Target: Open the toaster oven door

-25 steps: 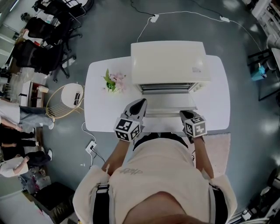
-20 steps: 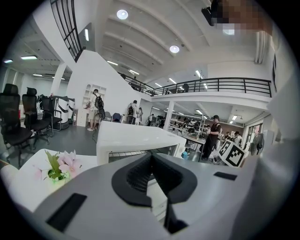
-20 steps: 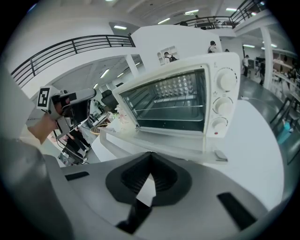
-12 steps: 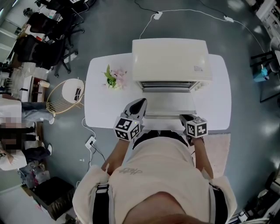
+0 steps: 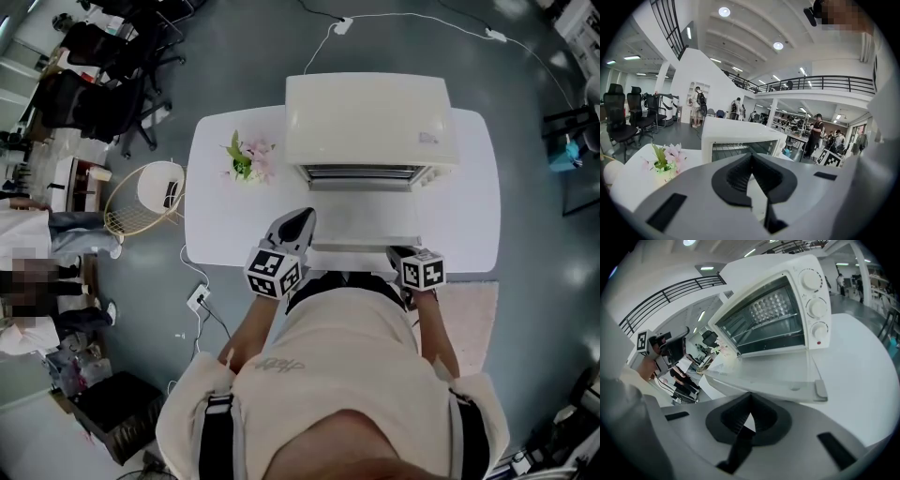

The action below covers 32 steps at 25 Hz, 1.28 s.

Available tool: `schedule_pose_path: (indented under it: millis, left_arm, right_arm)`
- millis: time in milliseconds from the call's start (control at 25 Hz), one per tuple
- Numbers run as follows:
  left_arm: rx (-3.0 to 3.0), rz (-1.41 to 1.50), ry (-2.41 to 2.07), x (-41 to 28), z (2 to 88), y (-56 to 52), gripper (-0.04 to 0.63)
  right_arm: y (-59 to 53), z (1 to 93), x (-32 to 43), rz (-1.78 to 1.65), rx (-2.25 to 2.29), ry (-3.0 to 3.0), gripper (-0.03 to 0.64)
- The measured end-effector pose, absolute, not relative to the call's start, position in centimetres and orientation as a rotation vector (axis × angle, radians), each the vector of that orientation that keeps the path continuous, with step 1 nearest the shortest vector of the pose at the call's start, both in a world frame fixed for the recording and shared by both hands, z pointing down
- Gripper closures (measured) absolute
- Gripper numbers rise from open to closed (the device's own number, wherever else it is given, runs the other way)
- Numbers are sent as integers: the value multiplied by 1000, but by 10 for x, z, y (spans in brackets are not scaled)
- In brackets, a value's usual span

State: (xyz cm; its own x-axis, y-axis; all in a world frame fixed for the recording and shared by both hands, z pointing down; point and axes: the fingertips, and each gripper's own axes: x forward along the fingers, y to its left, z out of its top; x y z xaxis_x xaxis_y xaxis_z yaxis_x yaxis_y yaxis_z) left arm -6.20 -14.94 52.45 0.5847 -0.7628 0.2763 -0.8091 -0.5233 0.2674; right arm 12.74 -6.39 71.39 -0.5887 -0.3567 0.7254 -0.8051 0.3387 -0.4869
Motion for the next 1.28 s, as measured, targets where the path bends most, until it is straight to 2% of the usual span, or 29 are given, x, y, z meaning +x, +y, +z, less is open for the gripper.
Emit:
schedule_pose_path:
  millis: [1280]
  left_arm:
    - [2427, 297, -1168, -59, 553, -147, 575]
  right_arm:
    - [-39, 814, 131, 1217, 1100, -2011, 611]
